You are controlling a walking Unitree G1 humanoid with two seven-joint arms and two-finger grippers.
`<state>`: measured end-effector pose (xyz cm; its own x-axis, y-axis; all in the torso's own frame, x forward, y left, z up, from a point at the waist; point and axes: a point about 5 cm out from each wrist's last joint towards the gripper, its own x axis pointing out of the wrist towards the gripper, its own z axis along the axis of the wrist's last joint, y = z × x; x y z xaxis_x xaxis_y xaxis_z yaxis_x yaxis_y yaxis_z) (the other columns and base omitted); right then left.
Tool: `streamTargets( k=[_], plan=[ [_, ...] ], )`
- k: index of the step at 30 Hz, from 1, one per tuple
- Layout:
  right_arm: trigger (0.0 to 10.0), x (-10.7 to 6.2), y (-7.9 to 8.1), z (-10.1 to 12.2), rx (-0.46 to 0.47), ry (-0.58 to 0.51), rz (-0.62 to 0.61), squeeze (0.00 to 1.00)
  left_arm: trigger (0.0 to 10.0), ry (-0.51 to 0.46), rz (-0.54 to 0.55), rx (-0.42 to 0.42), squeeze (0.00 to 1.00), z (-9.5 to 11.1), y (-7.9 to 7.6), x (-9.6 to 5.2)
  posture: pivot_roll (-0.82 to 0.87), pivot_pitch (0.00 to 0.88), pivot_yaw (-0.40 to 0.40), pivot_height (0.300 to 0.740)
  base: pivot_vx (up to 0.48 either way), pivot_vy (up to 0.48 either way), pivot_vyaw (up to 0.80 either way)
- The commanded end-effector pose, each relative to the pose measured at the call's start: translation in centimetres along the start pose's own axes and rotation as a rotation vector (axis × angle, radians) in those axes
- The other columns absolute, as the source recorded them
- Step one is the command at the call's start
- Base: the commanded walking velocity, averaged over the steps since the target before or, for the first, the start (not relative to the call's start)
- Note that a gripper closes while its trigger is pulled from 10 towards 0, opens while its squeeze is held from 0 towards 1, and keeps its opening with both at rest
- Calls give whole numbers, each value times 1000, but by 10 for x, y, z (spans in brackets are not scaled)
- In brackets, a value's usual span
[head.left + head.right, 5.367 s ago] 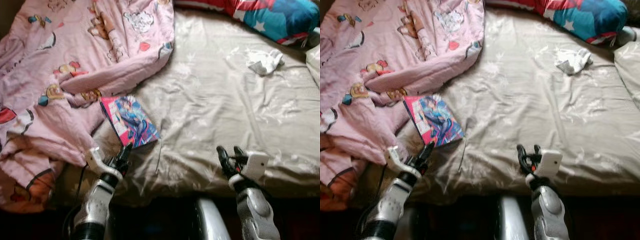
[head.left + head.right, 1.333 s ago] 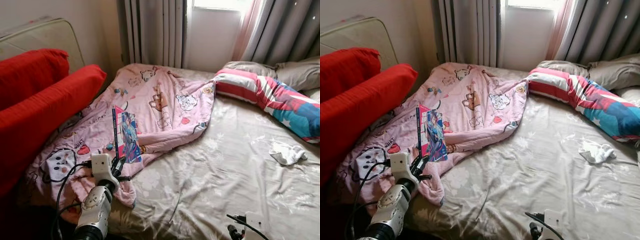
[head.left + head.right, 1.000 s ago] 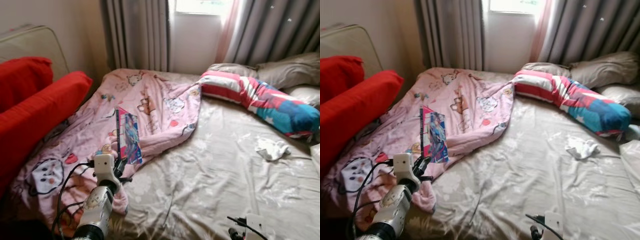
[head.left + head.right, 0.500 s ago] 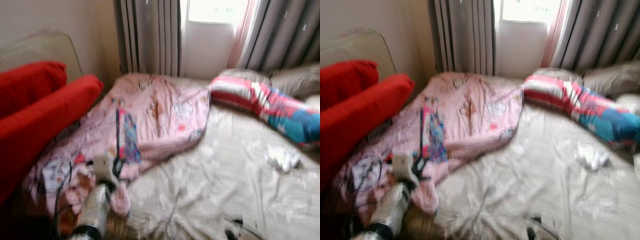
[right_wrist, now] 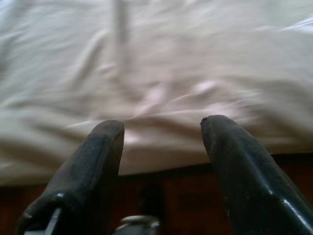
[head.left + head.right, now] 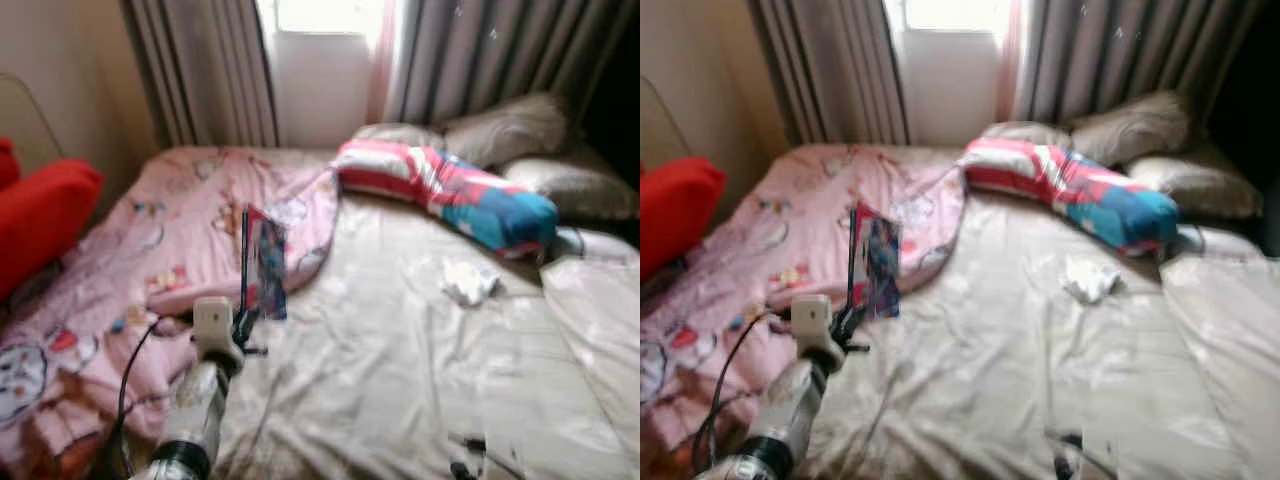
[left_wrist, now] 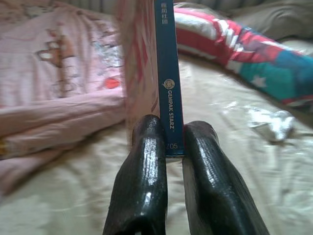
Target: Clean up the room
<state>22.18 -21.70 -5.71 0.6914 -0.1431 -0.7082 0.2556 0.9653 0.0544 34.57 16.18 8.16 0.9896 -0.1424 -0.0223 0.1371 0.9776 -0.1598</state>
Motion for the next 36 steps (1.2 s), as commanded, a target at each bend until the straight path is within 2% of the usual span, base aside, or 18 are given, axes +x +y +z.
streamTargets(
  k=[1,30,36],
  plan=[
    [10000,0,5,0,1,3,9,0,10000,-53,9,37,0,12,7,2,-37,48,12,740,0,-292,0],
    [10000,1,6,2,15,-4,0,0,10000,-56,1,30,0,13,5,3,-39,81,11,740,0,-294,0],
    [10000,1,6,3,10,-7,2,0,10000,-57,1,30,0,13,5,4,-38,85,11,740,0,-295,-531]
  ],
)
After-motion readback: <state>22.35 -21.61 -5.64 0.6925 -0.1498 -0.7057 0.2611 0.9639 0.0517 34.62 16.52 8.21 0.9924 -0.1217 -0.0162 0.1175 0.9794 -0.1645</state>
